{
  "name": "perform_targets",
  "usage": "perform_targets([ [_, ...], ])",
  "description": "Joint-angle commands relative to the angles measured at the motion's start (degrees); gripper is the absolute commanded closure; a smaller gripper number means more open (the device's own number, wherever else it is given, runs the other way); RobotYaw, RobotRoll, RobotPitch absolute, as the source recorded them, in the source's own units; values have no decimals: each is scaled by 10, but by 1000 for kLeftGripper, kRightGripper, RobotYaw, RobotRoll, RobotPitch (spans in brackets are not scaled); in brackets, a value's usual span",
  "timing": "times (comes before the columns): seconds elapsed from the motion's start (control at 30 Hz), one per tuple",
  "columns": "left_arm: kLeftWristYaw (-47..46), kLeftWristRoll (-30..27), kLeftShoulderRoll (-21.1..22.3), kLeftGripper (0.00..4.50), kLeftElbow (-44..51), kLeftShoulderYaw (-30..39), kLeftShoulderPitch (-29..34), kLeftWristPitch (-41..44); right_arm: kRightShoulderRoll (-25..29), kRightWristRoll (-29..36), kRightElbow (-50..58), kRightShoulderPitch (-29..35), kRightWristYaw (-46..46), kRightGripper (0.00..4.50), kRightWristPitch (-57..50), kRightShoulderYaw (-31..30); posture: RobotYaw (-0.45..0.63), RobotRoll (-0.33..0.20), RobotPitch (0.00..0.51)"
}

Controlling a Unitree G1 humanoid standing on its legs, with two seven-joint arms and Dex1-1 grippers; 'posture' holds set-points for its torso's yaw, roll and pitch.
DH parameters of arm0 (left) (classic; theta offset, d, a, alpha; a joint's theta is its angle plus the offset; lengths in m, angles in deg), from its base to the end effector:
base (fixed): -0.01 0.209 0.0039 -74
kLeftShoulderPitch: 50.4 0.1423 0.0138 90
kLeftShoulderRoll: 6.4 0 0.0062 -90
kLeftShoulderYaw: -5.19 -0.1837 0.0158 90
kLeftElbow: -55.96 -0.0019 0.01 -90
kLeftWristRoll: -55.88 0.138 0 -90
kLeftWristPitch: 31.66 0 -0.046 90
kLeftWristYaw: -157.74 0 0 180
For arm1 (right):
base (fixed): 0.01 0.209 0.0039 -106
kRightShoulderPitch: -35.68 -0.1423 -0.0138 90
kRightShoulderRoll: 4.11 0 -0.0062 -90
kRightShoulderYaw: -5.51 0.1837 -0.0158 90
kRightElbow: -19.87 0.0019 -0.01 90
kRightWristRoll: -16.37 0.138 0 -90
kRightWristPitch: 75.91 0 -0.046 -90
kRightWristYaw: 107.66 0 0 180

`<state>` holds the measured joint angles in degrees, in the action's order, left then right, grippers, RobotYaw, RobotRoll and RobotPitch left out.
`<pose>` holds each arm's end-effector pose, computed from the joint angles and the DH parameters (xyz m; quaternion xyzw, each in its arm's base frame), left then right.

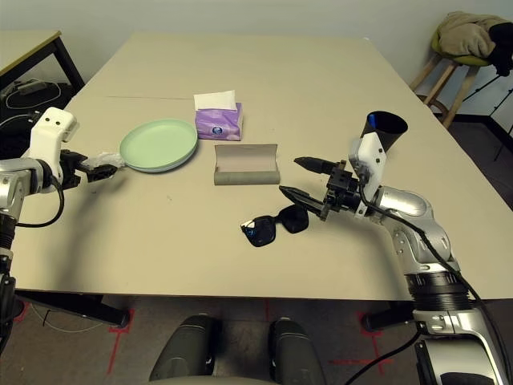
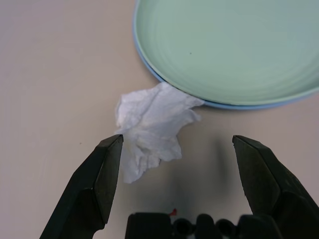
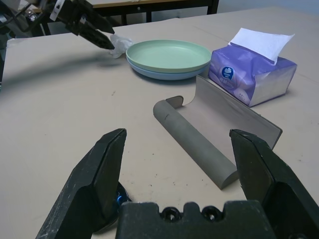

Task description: Organize and tidy the items on the table.

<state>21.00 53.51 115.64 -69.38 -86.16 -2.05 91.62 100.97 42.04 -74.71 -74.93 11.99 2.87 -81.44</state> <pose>0.2931 0.3320 0.1842 0.1867 0.2821 -0.1098 0.9346 0.2651 -0.2419 0.1373 -0.0610 -0.0275 0.4979 0.8646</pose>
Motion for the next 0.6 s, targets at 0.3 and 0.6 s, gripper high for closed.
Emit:
perform_targets([
  [0.3,-32,49,-15,55,-115,-13,-53,-98,3,4,17,3,0,0,-8,1,183,0,75],
  [0.6,-13,61,-32,55,-163,-22,-81,-113,1,5,23,4,4,0,-11,5,176,0,77],
])
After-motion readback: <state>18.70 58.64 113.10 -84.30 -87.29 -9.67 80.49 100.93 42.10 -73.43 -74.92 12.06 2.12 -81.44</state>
